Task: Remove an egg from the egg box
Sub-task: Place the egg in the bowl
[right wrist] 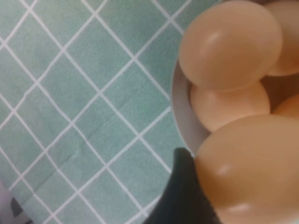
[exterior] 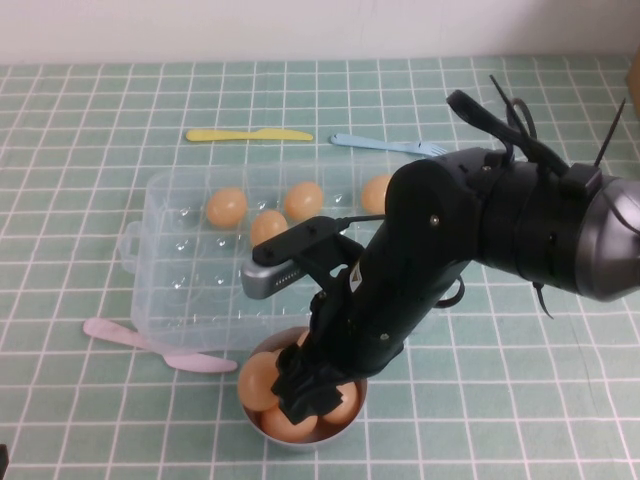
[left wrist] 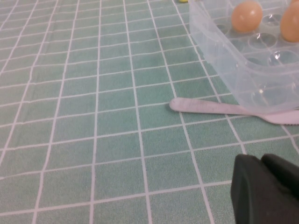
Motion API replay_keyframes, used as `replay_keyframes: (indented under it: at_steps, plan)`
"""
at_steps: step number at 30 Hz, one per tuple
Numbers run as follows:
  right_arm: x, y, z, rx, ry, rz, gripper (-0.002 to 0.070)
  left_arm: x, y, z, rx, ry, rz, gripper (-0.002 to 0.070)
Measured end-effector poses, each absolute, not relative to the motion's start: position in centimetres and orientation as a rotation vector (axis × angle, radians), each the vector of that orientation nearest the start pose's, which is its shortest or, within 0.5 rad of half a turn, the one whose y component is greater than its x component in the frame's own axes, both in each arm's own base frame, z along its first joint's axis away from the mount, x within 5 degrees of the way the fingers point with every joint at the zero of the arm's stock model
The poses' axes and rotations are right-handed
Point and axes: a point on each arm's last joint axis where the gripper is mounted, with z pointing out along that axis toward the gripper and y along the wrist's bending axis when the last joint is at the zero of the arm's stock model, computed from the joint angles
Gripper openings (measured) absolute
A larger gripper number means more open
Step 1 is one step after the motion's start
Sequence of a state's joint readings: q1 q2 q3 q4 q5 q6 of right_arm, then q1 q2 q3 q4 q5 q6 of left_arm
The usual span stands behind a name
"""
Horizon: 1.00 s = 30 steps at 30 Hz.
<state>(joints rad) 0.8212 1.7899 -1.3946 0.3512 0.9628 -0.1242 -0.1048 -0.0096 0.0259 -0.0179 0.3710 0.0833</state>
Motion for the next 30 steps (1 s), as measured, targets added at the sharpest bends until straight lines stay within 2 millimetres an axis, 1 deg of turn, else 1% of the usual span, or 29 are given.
replay_keyframes:
  at_steps: [4, 10, 30]
  plan:
    - [23.70, 29.20, 24.92, -1.111, 2.689, 0.588, 0.0457, 5.24, -0.61, 17.16, 0.165, 1.864, -0.032, 0.0000]
    - [23.97, 29.39, 25.03, -1.087, 2.657, 0.596, 0.0457, 5.24, -0.61, 17.16, 0.165, 1.864, -0.032, 0.0000]
    - [24.13, 29.49, 25.09, -1.074, 2.639, 0.600, 0.0456, 5.24, -0.61, 17.16, 0.165, 1.864, -0.032, 0.0000]
